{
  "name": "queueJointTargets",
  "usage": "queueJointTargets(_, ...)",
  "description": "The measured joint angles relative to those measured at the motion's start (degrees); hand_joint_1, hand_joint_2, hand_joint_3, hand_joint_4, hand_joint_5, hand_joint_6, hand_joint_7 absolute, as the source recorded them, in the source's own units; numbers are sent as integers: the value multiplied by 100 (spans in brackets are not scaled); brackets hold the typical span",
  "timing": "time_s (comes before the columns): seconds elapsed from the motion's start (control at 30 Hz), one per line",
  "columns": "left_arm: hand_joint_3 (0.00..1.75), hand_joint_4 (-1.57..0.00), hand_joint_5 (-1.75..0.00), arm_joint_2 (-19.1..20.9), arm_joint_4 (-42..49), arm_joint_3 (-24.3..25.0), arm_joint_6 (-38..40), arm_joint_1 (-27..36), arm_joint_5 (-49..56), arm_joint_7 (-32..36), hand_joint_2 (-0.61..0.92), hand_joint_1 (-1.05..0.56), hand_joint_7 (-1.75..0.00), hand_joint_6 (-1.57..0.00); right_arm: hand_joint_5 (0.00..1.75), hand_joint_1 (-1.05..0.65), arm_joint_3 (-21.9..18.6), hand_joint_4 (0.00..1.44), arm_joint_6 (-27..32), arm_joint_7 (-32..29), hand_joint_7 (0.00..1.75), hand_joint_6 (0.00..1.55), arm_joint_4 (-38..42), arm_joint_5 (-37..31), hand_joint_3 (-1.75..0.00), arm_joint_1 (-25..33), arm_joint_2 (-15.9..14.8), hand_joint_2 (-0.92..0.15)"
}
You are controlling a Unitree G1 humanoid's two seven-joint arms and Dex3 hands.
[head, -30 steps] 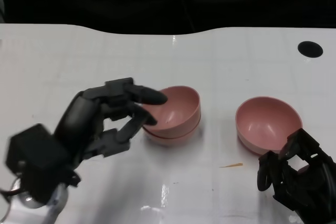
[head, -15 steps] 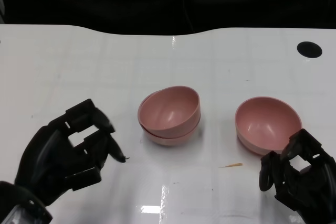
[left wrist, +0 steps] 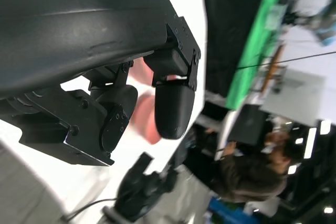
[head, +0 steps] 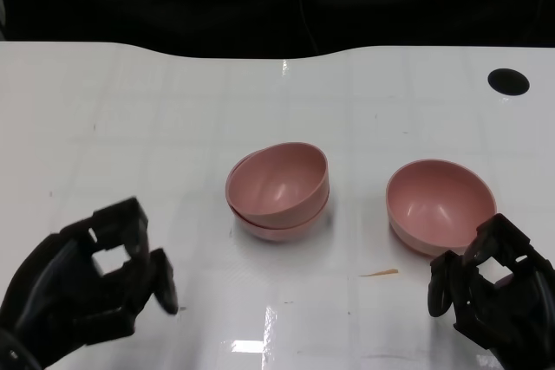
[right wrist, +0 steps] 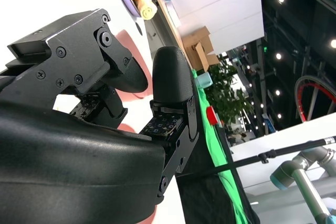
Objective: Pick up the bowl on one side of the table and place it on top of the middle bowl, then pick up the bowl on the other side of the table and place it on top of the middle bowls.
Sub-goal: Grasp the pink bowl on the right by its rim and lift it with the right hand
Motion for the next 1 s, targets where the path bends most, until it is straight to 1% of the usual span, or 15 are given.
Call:
queueJointTargets(0.17,157,-108,-175,7,114,70,172,-9,-13,-116,77,16,-175,-93,175,-3,11,98,0,1,165,72,-2,-6,-132,0,1,-50)
queueJointTargets(0.37,157,-108,-175,10,200,110,363,-21,-28,-196,79,16,-175,-93,175,-3,9,98,0,15,165,72,-4,1,-133,0,1,-51)
queueJointTargets(0.4,162,-115,-175,22,270,112,388,-55,-45,-289,77,19,-175,-97,175,-2,6,99,-42,17,166,72,0,-21,-132,0,1,-50)
queueJointTargets(0.47,164,-120,-175,87,485,122,438,-136,-60,-483,75,20,-175,-100,175,-1,7,100,-240,15,167,71,16,-119,-133,-3,1,-50)
queueJointTargets(0.57,166,-121,-175,139,600,192,539,-203,-61,-536,75,20,-175,-100,175,0,4,100,-474,-14,168,71,65,-266,-135,-4,1,-50)
queueJointTargets(0.8,167,-121,-175,140,601,233,616,-224,-60,-539,74,21,-175,-101,175,0,17,100,-567,-46,169,70,128,-288,-136,-17,1,-49)
queueJointTargets(0.83,170,-124,-175,140,609,233,618,-231,-60,-555,74,20,-175,-104,175,0,17,99,-728,-75,169,69,178,-399,-132,-27,2,-51)
queueJointTargets(0.93,172,-127,-175,140,644,247,618,-254,-61,-650,75,20,-175,-106,175,1,18,98,-1525,-186,169,68,386,-782,-129,-90,4,-52)
queueJointTargets(1.0,172,-128,-175,140,650,262,618,-268,-61,-691,75,20,-175,-106,175,1,26,98,-1795,-228,169,68,477,-863,-128,-136,4,-53)
